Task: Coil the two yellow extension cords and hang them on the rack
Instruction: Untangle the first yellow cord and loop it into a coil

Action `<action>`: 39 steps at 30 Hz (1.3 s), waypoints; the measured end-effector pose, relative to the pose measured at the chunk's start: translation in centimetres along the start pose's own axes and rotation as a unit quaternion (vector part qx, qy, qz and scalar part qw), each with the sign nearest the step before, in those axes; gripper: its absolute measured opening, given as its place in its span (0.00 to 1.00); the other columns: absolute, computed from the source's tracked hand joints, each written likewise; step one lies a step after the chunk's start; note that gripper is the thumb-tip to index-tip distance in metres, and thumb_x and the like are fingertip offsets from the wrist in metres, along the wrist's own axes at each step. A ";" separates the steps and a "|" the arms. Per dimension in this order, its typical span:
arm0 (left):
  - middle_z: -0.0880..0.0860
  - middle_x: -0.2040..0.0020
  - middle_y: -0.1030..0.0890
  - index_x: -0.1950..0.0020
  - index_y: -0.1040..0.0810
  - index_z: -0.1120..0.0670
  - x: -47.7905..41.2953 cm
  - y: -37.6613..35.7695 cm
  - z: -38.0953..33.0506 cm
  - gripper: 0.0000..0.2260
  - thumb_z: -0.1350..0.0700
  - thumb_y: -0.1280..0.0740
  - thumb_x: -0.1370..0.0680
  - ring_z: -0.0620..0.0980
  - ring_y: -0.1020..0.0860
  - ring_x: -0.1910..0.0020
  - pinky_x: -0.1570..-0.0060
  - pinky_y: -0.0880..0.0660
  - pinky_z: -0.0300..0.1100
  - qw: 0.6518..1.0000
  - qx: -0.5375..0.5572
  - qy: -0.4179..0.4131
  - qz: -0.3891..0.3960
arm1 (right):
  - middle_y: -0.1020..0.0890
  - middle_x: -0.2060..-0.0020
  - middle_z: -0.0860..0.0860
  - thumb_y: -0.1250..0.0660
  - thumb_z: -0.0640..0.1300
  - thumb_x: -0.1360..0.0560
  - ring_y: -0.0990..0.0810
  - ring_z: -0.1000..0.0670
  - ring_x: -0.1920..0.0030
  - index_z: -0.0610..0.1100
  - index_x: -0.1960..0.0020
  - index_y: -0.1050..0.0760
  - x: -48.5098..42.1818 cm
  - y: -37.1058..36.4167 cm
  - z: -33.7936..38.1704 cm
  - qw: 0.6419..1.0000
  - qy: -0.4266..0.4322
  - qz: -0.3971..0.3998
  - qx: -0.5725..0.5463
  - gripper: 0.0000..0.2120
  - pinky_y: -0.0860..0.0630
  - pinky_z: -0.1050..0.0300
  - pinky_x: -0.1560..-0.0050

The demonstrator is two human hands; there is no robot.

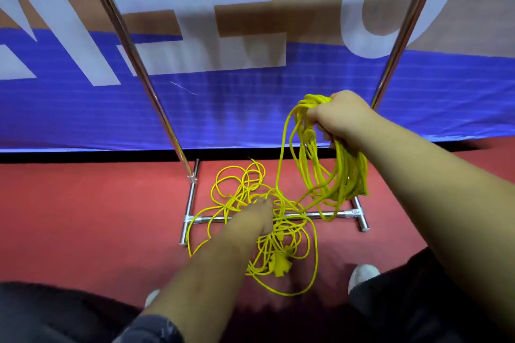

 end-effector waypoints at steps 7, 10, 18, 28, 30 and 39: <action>0.54 0.29 0.26 0.25 0.32 0.45 -2.6 -0.4 0.9 0.29 0.65 0.35 0.24 0.60 0.26 0.31 0.37 0.23 0.56 0.995 -0.002 -0.033 -0.093 | 0.21 0.73 0.42 0.28 0.43 0.31 0.24 0.43 0.76 0.41 0.63 0.25 -1.5 1.8 -1.1 1.000 0.008 -0.020 0.015 0.08 0.24 0.50 0.69; 0.55 0.38 0.19 0.36 0.22 0.46 -3.6 0.0 3.7 0.17 0.61 0.35 0.22 0.59 0.19 0.42 0.46 0.20 0.49 0.996 -0.001 -0.028 -0.085 | 0.20 0.70 0.40 0.28 0.43 0.32 0.24 0.42 0.74 0.40 0.62 0.25 -1.7 2.2 -1.4 1.000 0.012 -0.015 0.023 0.07 0.24 0.50 0.68; 0.52 0.58 0.19 0.49 0.17 0.54 -0.8 15.2 5.0 0.04 0.59 0.33 0.18 0.53 0.23 0.61 0.56 0.25 0.46 0.965 0.079 -0.117 -0.220 | 0.20 0.71 0.42 0.27 0.45 0.31 0.24 0.41 0.72 0.40 0.60 0.24 -2.1 2.8 -0.8 0.995 0.038 -0.013 0.089 0.09 0.24 0.50 0.66; 0.50 0.56 0.16 0.51 0.14 0.46 12.7 38.5 5.4 0.13 0.65 0.32 0.22 0.49 0.18 0.58 0.50 0.19 0.45 0.854 0.183 -0.187 -0.449 | 0.19 0.69 0.41 0.26 0.47 0.34 0.23 0.42 0.75 0.41 0.58 0.23 -2.1 2.4 2.2 0.998 0.063 -0.015 -0.016 0.11 0.22 0.50 0.70; 0.51 0.58 0.16 0.53 0.15 0.47 15.9 40.8 6.1 0.16 0.68 0.34 0.22 0.49 0.18 0.59 0.54 0.16 0.46 0.794 0.319 -0.215 -0.470 | 0.22 0.71 0.43 0.27 0.46 0.36 0.26 0.43 0.75 0.42 0.61 0.23 -1.7 2.1 3.0 0.994 0.074 0.003 -0.075 0.09 0.24 0.50 0.70; 0.60 0.48 0.18 0.45 0.21 0.61 24.4 43.1 5.2 0.05 0.66 0.37 0.16 0.61 0.16 0.43 0.41 0.18 0.46 0.583 0.627 -0.361 -0.369 | 0.28 0.73 0.47 0.32 0.35 0.26 0.32 0.47 0.76 0.40 0.55 0.23 0.0 0.9 5.9 0.956 0.123 0.055 -0.259 0.01 0.24 0.53 0.71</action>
Point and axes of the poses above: each hand's wrist, its own x-axis away from the middle knuckle, its own y-axis out of the back of the hand, z = x × y, the point moved 9 cm from there along -x, towards the middle knuckle
